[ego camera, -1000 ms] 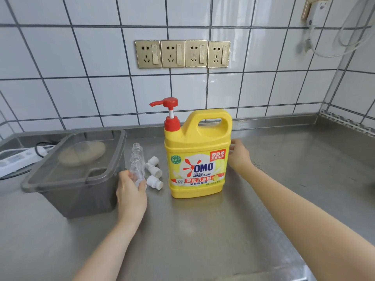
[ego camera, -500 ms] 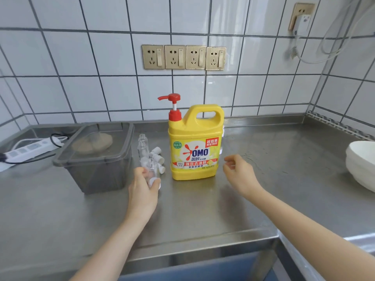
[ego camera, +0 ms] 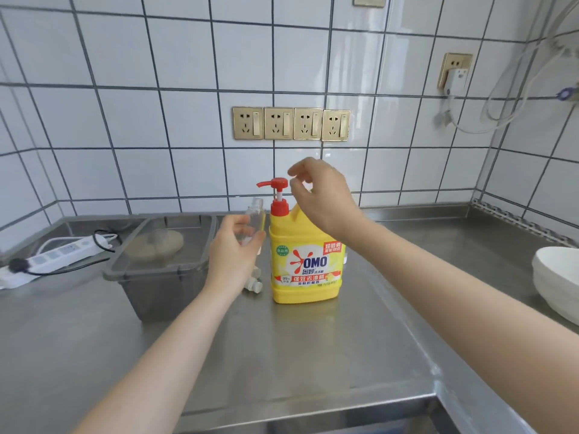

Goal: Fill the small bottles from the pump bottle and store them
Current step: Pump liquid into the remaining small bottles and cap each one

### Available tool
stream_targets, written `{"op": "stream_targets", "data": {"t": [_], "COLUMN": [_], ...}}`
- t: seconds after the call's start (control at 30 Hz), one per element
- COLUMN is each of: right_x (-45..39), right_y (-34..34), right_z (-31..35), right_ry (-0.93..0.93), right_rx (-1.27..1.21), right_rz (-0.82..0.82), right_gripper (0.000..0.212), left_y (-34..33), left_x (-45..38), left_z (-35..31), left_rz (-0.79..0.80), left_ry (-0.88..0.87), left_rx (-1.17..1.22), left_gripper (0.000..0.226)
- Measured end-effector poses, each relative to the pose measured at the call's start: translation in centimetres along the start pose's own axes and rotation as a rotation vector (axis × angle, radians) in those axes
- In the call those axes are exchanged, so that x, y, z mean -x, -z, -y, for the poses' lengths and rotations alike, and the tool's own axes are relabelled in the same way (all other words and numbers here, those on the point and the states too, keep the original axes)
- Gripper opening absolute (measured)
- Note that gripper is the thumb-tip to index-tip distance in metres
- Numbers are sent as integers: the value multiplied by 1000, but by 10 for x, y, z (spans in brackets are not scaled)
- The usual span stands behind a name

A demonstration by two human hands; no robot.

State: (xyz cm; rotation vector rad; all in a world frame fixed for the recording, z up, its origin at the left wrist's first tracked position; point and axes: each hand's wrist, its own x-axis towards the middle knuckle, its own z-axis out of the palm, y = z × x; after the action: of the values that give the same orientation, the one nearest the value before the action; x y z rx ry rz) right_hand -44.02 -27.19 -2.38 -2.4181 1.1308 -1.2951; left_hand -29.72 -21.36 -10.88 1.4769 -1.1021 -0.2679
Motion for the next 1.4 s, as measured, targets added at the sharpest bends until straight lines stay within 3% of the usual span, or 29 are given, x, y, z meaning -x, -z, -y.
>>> {"op": "stream_targets", "data": {"t": [0.2,0.57,0.73,0.9,0.97,1.07,1.23,1.4], "right_x": [-34,-50,-64,-86,-98,-112,-122,-125], "right_y": [-17,-16,-11,-8,-20,-41,-66,-75], "right_z": [-2,-5,-2,3,4,5,-1,-6], "right_ry": [79,115,127,-222,-292,-337,-333,-360], "right_rx": [173,184,267,-201,-241,-203,-90,9], "right_rz": [226,309,453,424,401,421,449,443], "right_gripper": [35,28,31,66,71,68,64,64], "left_y": [0,14,21,12,7,-3,-10,-9], "left_x": [-21,-40,-50,-55,-56,-58,-59,-58], "left_z": [-2,-2,2,12,14,16,26,33], "left_rz": [-7,-85,-91,-114,-144,-198,-211,-168], "left_ry": [-22,-154,-93,4,16,-11,-45,-98], "left_rx": [-6,-88,172,578,686,709,774,815], "left_gripper": [31,36,38,34,24,16,31,31]}}
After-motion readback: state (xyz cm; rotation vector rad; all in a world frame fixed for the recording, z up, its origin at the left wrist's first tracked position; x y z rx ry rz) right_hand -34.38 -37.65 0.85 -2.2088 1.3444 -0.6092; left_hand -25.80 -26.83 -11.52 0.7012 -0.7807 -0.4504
